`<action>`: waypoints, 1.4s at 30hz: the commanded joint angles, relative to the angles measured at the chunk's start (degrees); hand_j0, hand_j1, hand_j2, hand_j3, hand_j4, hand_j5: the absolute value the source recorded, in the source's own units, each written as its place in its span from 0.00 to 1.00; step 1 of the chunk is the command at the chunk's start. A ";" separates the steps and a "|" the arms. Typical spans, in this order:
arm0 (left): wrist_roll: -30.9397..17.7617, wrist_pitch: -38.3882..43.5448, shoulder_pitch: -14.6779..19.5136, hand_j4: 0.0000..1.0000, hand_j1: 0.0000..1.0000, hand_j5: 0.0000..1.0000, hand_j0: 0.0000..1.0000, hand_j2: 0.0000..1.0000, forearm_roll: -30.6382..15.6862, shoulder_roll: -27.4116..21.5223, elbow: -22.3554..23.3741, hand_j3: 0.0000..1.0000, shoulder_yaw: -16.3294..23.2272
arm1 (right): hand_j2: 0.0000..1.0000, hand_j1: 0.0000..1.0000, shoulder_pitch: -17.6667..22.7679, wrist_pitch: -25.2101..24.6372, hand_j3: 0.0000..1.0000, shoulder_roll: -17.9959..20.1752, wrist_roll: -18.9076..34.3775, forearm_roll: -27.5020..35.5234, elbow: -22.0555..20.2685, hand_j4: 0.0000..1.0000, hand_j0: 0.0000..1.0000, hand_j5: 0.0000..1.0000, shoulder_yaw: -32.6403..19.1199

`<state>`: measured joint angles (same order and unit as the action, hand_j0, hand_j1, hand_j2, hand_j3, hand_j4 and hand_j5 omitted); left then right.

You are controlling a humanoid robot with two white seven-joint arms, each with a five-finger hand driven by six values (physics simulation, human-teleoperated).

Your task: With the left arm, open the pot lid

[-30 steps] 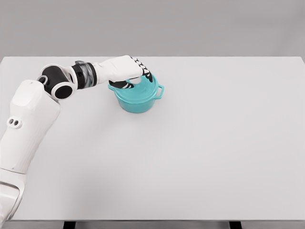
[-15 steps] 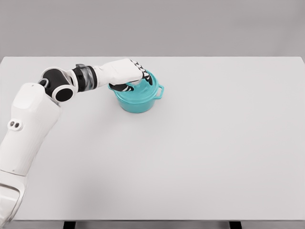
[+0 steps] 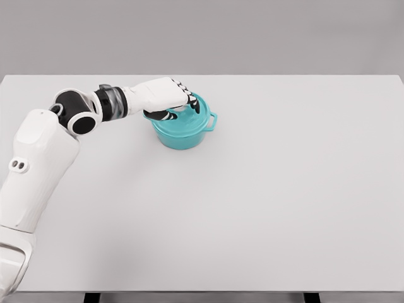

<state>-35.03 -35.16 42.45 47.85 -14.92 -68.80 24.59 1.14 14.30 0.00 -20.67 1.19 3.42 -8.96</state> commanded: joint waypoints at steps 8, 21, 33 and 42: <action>0.03 0.16 0.00 0.56 0.56 0.56 0.56 0.56 -0.30 -0.19 -0.02 0.56 -0.07 | 1.00 1.00 0.00 0.03 1.00 0.00 0.01 0.04 0.01 1.00 1.00 1.00 -0.10; 0.03 0.16 0.35 0.55 0.55 0.55 0.55 0.55 -0.39 -0.19 -0.02 0.55 -0.25 | 1.00 1.00 0.00 0.03 1.00 0.00 0.01 0.04 -0.08 1.00 1.00 1.00 -0.01; 0.03 0.16 1.05 0.55 0.55 0.55 0.55 0.55 -2.94 -0.28 -0.02 0.55 -0.68 | 1.00 1.00 0.00 0.03 1.00 0.00 0.01 0.04 0.01 1.00 1.00 1.00 -0.01; 0.03 0.16 2.02 0.55 0.55 0.55 0.55 0.55 -5.31 -2.56 -0.10 0.55 -2.18 | 1.00 1.00 0.00 0.03 1.00 0.00 0.01 0.04 0.01 1.00 1.00 1.00 -0.01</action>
<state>-35.03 -35.17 44.47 43.26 -16.95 -68.88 23.21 1.14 14.30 0.00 -20.66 1.19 3.43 -8.97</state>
